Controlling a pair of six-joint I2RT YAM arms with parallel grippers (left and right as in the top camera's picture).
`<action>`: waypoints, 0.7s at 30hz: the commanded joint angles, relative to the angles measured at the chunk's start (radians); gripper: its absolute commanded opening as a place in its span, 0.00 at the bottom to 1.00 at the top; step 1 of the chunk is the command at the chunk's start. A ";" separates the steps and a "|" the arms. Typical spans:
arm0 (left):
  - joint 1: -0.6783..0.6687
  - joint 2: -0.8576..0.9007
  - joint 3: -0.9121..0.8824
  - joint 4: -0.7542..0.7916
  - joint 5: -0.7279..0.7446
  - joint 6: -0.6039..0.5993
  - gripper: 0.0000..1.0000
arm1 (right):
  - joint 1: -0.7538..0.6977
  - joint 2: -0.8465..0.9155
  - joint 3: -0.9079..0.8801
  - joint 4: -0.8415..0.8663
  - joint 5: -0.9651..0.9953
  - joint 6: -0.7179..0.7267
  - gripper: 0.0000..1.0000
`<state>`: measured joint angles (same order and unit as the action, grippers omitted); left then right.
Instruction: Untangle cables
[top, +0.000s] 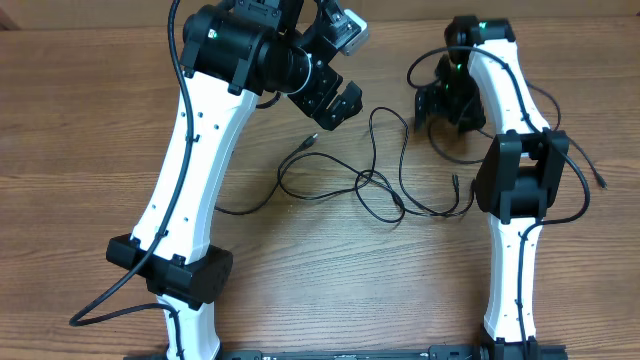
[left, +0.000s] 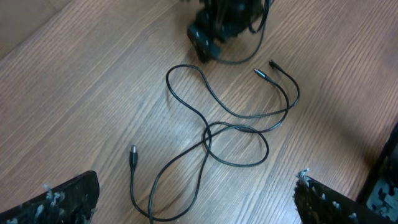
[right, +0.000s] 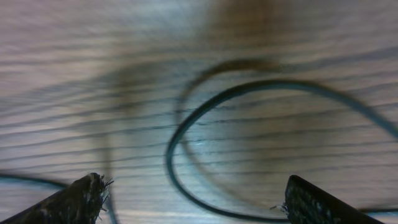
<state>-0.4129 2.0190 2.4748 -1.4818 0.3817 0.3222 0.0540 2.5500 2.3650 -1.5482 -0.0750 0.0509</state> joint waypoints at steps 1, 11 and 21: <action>-0.006 0.017 0.007 0.019 0.004 0.022 1.00 | -0.002 -0.014 -0.071 0.039 -0.008 -0.022 0.91; -0.006 0.017 0.007 0.014 0.004 0.022 1.00 | -0.003 -0.014 -0.223 0.192 -0.008 -0.022 0.04; -0.006 0.017 0.007 0.010 0.003 0.023 1.00 | -0.068 -0.016 -0.026 0.316 0.337 -0.023 0.04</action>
<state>-0.4129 2.0216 2.4748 -1.4738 0.3817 0.3222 0.0410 2.5130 2.2124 -1.2510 0.0334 0.0322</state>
